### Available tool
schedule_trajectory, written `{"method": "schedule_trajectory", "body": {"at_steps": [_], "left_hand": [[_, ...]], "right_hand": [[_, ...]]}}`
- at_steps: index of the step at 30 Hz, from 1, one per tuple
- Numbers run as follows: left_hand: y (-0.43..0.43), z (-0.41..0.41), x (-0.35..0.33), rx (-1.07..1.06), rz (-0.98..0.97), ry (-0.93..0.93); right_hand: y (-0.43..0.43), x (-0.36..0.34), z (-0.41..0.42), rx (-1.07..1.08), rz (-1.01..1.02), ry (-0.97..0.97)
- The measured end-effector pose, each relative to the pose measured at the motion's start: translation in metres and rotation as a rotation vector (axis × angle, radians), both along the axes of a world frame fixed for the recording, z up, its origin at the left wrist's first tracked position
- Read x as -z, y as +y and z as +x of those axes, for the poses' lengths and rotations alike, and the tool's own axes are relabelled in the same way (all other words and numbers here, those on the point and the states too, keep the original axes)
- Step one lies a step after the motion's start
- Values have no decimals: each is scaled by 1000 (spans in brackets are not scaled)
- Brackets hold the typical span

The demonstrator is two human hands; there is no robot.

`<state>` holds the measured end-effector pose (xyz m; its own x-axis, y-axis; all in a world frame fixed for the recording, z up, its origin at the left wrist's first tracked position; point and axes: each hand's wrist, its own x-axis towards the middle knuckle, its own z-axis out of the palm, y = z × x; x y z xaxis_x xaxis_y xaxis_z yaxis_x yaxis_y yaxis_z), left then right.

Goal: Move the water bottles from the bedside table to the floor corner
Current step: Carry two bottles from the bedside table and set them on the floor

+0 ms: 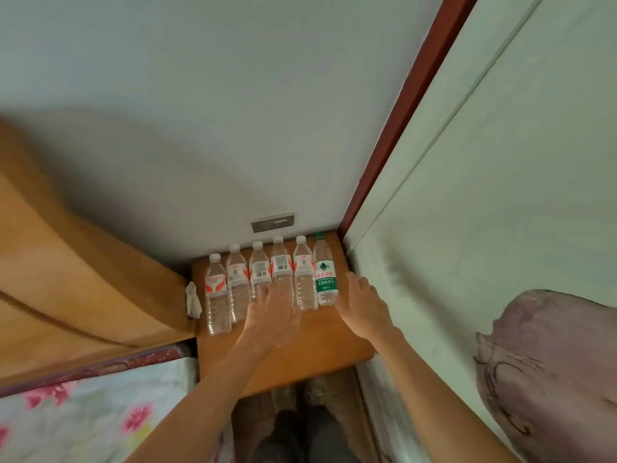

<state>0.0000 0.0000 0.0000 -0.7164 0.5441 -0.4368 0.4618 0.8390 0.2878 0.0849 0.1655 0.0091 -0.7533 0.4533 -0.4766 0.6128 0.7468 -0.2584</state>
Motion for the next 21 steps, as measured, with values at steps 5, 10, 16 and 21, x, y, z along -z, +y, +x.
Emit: {"method": "schedule_trajectory", "body": {"at_steps": [5,10,16,21], "left_hand": [[16,-19,18,-39,-13,-47],[35,-30,48,-34,-6,-77],[56,-43,98,-61,15,-101],[79,-51,140,-87,36,-97]], "right_hand": [[23,17,-22,48,-22,-54],[36,44,-38,50,-40,-58],[46,95,-54,78,-83,-21],[56,146,-67,192,-167,-1]]}}
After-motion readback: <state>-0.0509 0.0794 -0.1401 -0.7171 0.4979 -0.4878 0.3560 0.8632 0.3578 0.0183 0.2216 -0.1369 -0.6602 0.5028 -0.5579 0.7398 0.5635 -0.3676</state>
